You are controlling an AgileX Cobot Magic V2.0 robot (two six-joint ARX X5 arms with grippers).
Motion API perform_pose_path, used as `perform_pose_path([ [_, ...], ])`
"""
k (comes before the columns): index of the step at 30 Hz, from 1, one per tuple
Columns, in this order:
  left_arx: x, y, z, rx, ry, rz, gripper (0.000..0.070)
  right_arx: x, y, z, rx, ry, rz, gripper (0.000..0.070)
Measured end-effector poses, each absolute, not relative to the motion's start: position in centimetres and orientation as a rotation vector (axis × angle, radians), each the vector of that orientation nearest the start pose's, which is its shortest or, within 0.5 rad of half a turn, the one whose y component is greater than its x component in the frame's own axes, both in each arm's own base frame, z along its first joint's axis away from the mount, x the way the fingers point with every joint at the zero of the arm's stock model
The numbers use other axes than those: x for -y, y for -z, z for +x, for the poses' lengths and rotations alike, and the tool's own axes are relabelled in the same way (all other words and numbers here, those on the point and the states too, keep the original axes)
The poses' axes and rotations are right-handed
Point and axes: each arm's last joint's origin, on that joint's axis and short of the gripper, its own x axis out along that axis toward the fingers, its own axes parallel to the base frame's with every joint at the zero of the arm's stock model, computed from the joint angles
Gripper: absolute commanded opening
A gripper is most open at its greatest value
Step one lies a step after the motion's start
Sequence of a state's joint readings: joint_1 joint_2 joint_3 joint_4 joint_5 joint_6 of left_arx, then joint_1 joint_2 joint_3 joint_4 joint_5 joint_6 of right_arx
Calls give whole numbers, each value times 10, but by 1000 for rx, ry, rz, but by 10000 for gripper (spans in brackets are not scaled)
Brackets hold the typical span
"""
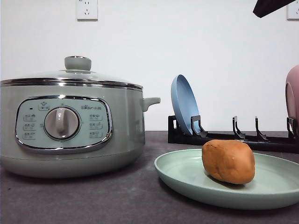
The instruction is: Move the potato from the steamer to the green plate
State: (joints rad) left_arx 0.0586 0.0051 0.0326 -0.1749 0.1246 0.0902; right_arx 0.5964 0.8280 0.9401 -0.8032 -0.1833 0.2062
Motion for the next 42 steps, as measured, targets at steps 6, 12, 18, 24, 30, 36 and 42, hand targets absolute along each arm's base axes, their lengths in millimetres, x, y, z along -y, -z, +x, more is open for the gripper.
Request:
perform_pose_path([
  [6, -2, -157, 95, -144, 72, 77, 0, -85, -327, 124, -717, -631, 17, 0],
  [12, -2, -157, 95, -144, 72, 77, 0, -56, -329, 123, -407, -479, 79, 0],
  [18, -2, -157, 95, -144, 72, 77, 0, -22, -293, 112, -145, -260, 129, 0],
  [24, -2, -157, 95, -144, 72, 77, 0, -3, -248, 102, 7, -106, 130, 0],
  [30, -2, -157, 95, -144, 72, 77, 0, 2, -211, 98, 24, -54, 117, 0],
  [36, -2, -157, 95, -144, 72, 77, 0, 3, -182, 97, 0, -42, 99, 0],
  [42, -2, -157, 95, -144, 72, 77, 0, 3, -166, 98, -29, -39, 96, 0],
])
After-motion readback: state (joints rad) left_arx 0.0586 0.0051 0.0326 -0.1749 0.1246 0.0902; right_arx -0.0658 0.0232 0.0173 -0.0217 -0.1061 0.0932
